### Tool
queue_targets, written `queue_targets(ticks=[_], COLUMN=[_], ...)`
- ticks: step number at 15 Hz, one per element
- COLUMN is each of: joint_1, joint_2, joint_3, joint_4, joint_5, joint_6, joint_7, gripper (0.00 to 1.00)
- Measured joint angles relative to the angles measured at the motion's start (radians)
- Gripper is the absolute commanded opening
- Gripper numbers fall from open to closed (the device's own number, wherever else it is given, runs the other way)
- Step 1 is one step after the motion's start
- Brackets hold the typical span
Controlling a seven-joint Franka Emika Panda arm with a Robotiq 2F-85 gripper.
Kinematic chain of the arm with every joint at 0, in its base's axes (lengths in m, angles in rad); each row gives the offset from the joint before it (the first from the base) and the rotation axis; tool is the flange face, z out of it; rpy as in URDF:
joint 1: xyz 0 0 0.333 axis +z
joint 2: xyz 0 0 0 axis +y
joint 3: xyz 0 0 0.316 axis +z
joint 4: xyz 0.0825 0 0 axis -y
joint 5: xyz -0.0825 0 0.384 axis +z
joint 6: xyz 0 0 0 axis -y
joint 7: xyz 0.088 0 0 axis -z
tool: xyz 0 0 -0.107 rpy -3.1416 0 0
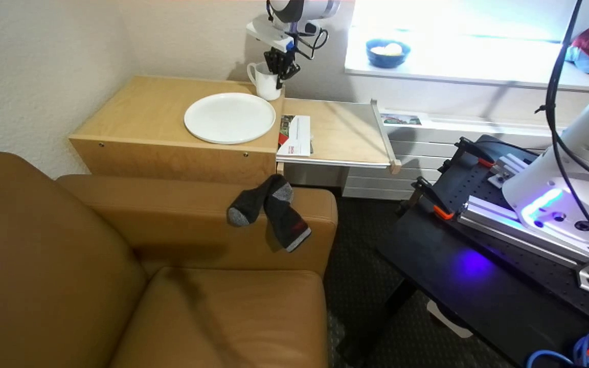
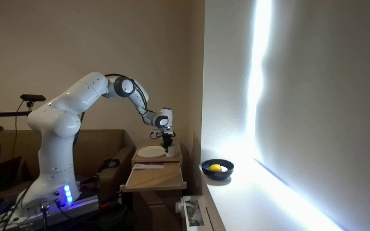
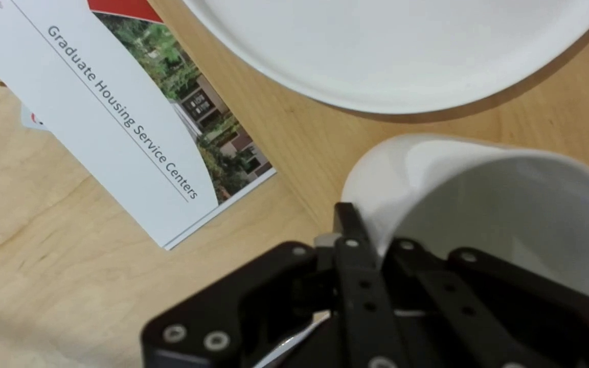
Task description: Place the white mug on the windowsill
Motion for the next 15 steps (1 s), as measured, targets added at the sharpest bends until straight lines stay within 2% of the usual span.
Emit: queue_targets(ticks=[4, 7, 9, 12, 15], joint_1=[0.005, -0.010, -0.040, -0.092, -0.123], joint_2=[-0.015, -0.098, -0.199, -0.358, -0.503], joint_3=[-0.035, -0.050, -0.035, -0.015, -0.040], joint_4=[0.005, -0.031, -0.105, -0.239, -0.386], joint_5=[-0.021, -0.017, 0.008, 0.050, 0.051], joint_6=[-0.018, -0.041, -0.091, -0.233, -0.338], joint_7=[0.014, 0.009, -0.035, -0.108, -0.096], gripper=[0.01, 0.01, 0.01, 0.01, 0.01])
